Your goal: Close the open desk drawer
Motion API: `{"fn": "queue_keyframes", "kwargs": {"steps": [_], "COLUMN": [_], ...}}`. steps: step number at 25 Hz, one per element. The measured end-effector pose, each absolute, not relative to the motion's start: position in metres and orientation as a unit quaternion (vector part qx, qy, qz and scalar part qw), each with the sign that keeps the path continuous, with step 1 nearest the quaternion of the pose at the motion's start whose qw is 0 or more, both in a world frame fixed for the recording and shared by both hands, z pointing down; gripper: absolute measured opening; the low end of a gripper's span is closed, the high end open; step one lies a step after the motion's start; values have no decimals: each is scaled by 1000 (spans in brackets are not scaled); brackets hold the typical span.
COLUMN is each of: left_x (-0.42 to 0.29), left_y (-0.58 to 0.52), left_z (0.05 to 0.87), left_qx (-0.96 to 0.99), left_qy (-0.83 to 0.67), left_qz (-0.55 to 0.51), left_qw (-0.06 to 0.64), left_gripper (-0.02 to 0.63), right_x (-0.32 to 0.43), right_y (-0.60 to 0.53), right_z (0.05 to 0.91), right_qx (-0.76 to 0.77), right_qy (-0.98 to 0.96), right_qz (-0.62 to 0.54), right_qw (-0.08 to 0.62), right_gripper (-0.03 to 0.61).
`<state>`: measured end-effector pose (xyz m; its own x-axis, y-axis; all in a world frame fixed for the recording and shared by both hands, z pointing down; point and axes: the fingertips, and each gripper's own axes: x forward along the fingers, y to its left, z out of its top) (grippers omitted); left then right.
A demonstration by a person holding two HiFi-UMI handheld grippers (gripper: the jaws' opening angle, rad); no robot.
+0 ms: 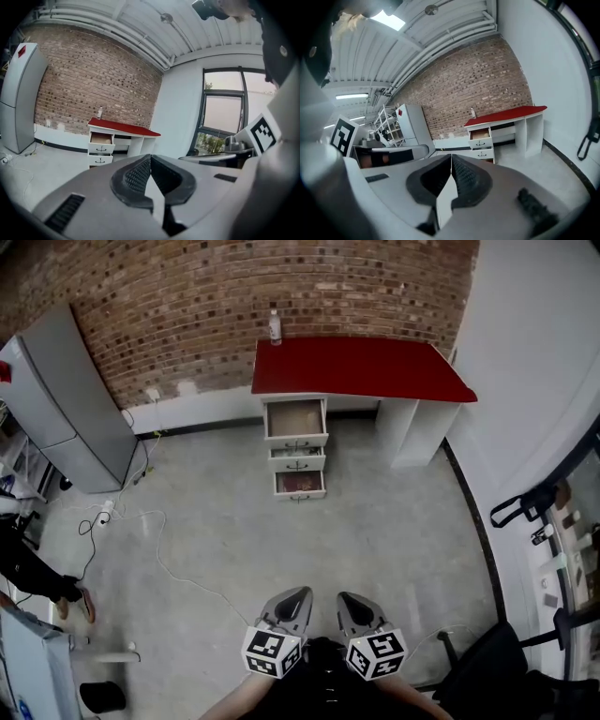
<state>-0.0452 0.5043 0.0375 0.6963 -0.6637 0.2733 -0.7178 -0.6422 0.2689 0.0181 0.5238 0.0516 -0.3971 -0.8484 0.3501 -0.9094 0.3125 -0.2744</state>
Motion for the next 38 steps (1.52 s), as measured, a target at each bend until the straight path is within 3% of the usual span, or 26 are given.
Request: {"fn": "queue_keyframes", "kwargs": {"steps": [8,18,38], "left_x": [-12,-22,-28], "left_y": [533,514,340], "left_z": [54,56,49], "left_qx": [897,882,901], "left_qy": [-395,-427,-388], "left_qz": [80,75,91], "left_qw": [182,184,169], "left_gripper": [9,9,9], "right_x": [49,68,46], "right_y": [547,520,353], "right_z": [61,69,84], "right_qx": [524,540,540], "right_qy": [-822,-809,-794], "right_qz": [216,225,267], "right_qw": [55,57,83], "right_gripper": [12,12,12]}}
